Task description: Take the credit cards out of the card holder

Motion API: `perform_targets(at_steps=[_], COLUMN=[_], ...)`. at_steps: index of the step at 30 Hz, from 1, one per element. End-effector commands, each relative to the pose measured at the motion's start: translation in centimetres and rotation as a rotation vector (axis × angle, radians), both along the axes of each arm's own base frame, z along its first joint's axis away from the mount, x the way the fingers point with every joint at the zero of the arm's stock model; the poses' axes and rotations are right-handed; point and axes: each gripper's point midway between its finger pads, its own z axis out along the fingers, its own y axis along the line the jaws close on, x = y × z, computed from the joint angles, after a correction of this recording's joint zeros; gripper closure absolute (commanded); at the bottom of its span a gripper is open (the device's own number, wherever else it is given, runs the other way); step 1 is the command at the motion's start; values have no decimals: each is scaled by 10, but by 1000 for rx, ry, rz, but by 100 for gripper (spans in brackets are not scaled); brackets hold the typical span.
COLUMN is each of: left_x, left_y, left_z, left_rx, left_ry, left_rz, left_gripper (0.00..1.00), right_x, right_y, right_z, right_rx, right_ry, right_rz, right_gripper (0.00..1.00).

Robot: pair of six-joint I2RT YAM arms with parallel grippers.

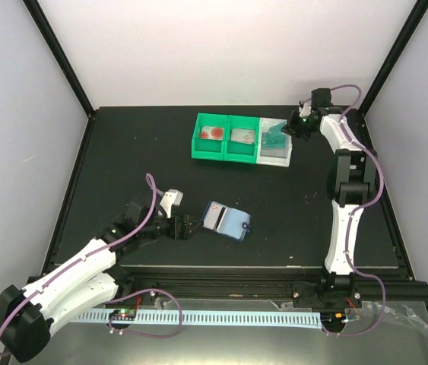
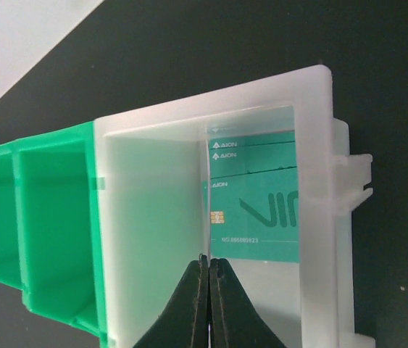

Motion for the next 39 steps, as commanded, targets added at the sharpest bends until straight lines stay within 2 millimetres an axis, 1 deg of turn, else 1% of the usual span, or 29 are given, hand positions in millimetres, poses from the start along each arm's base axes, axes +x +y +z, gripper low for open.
perform_targets(at_steps=[1, 5, 9, 12, 13, 16, 21, 23, 26, 28, 31, 34, 37, 38, 39], left_x=[6, 7, 6, 4, 4, 4, 7, 9, 17, 23, 32, 41, 49, 52, 54], left_y=[1, 5, 6, 5, 4, 4, 1, -2, -4, -5, -8, -9, -9, -8, -7], left_z=[6, 2, -4, -7, -7, -11, -17, -19, -24, -26, -29, -31, -33, -33, -34], left_rx=[15, 37, 40, 26, 21, 16, 15, 19, 38, 44, 48, 56, 64, 71, 81], left_ry=[-23, -5, 14, 32, 33, 43, 69, 80, 86, 90, 101, 97, 90, 84, 78], left_rz=[3, 16, 23, 18, 16, 25, 23, 16, 25, 32, 43, 61, 70, 79, 87], left_gripper=[7, 6, 6, 6, 6, 6, 6, 6, 7, 8, 9, 14, 17, 18, 18], right_x=[5, 10, 14, 17, 18, 22, 28, 27, 15, 2, -18, -45, -77, -89, -99], right_y=[11, 15, 13, 10, 9, 4, -1, -3, 3, 7, 13, 20, 30, 32, 34], right_z=[-2, -12, -22, -24, -24, -15, 18, 30, 39, 44, 59, 72, 79, 87, 87], right_rx=[5, -9, -32, -56, -65, -91, -113, -112, -84, -75, -69, -14, 48, 50, 49], right_ry=[12, 22, 34, 39, 39, 26, -31, -45, -32, -29, -54, -76, -106, -128, -134], right_rz=[32, 33, 24, 22, 16, -3, -33, -44, -32, -23, -8, 3, 21, 34, 49], right_gripper=[99, 99, 94, 87, 82, 75, 63, 60, 56, 53, 50, 49, 49, 48, 48])
